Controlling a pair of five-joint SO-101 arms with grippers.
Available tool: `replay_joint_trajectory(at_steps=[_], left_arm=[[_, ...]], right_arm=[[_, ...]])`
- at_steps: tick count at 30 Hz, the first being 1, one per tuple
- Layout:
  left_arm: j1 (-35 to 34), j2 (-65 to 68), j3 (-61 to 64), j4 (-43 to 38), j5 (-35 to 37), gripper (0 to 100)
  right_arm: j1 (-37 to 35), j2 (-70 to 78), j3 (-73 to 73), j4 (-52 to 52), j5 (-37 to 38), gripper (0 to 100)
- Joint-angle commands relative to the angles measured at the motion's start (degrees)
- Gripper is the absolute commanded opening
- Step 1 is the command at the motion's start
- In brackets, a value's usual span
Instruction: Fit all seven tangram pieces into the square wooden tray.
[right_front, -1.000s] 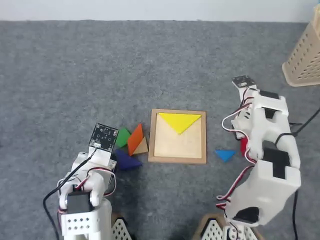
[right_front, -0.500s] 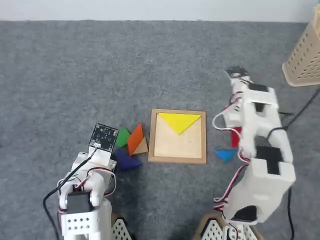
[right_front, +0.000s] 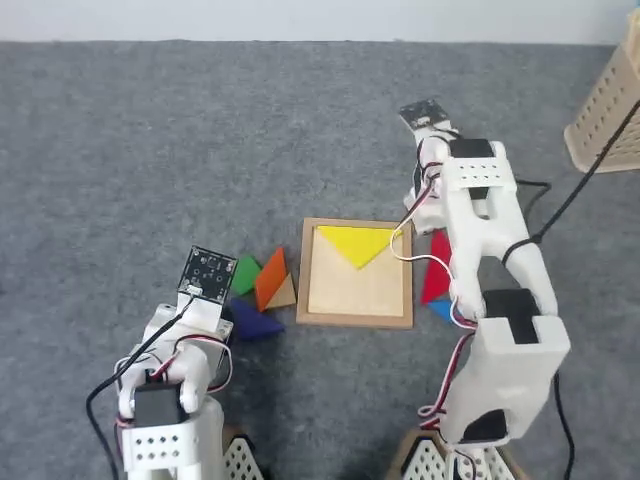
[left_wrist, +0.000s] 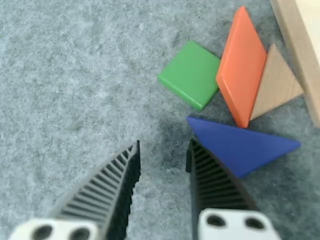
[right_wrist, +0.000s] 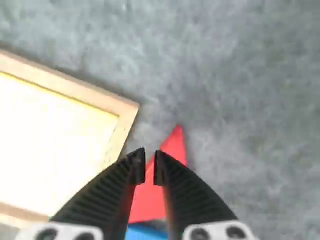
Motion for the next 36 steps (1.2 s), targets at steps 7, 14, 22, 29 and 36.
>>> replay_joint_trajectory(at_steps=[7, 14, 22, 29, 36], left_arm=[[0.18, -1.05, -0.31, 0.26, -0.09, 15], [0.18, -1.05, -0.31, 0.26, -0.09, 15], [0.18, -1.05, -0.31, 0.26, -0.09, 15], [0.18, -1.05, -0.31, 0.26, -0.09, 15], [0.18, -1.05, -0.31, 0.26, -0.09, 15]], right_arm=[[-0.66, -1.63, 3.87, 5.41, -5.36, 12.5], [3.47, -6.55, 13.71, -1.98, -8.88, 22.3], [5.49, -9.10, 17.93, -6.02, -8.53, 23.5], [5.49, -0.48, 15.21, -5.58, -7.21, 23.6], [5.41, 3.82, 11.43, -2.42, -6.95, 23.6]])
